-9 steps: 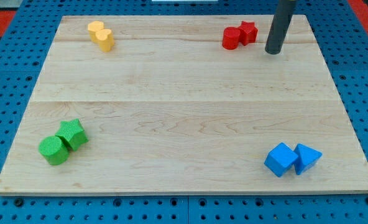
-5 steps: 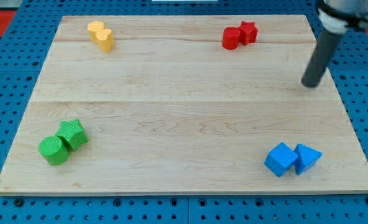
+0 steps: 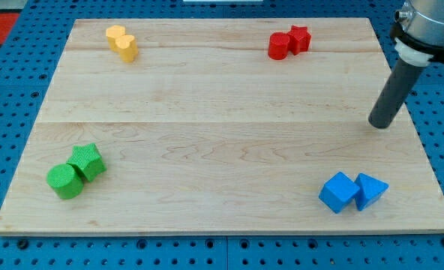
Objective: Move the red circle towards center right
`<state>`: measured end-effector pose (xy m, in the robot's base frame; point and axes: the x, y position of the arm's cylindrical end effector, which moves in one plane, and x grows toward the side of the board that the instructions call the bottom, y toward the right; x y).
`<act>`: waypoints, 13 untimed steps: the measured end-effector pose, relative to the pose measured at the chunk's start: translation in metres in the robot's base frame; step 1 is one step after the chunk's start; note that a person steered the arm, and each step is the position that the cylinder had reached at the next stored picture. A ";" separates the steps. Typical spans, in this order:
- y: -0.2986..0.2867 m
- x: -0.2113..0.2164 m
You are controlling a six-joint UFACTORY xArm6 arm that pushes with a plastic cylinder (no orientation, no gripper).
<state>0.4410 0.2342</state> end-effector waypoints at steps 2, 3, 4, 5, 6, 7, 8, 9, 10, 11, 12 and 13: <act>0.008 -0.027; 0.025 -0.038; 0.078 -0.064; 0.110 -0.099; 0.086 -0.168; 0.064 -0.234; 0.001 -0.250; -0.099 -0.250; -0.180 -0.237; -0.172 -0.206; -0.139 -0.193; -0.121 -0.164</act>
<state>0.2771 0.1129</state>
